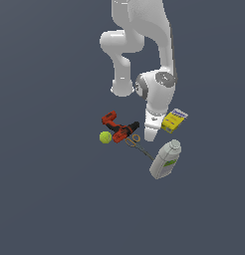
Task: Pick up a designated object from a clutter of objects.
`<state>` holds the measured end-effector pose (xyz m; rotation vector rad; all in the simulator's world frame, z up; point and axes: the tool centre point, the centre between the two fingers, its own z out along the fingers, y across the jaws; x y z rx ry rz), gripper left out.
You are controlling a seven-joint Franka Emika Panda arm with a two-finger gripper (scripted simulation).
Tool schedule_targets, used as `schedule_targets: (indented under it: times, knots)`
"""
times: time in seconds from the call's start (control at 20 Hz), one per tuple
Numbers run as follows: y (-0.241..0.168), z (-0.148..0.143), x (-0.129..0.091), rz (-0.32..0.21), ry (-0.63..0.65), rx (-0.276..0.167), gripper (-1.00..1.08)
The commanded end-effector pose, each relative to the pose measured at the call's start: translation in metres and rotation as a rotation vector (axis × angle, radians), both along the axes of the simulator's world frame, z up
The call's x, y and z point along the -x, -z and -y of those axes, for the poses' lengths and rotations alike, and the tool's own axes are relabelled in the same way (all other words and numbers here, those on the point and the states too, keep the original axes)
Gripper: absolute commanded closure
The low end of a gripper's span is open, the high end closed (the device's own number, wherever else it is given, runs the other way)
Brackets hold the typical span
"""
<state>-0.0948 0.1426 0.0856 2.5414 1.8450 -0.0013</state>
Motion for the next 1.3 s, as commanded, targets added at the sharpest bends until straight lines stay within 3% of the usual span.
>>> schedule_targets:
  times: [0.0, 1.25]
  knots:
    - [-0.017, 0.005, 0.002, 0.002, 0.0, 0.0, 1.08]
    - [-0.222, 0.063, 0.033, 0.0, -0.001, -0.005, 1.08]
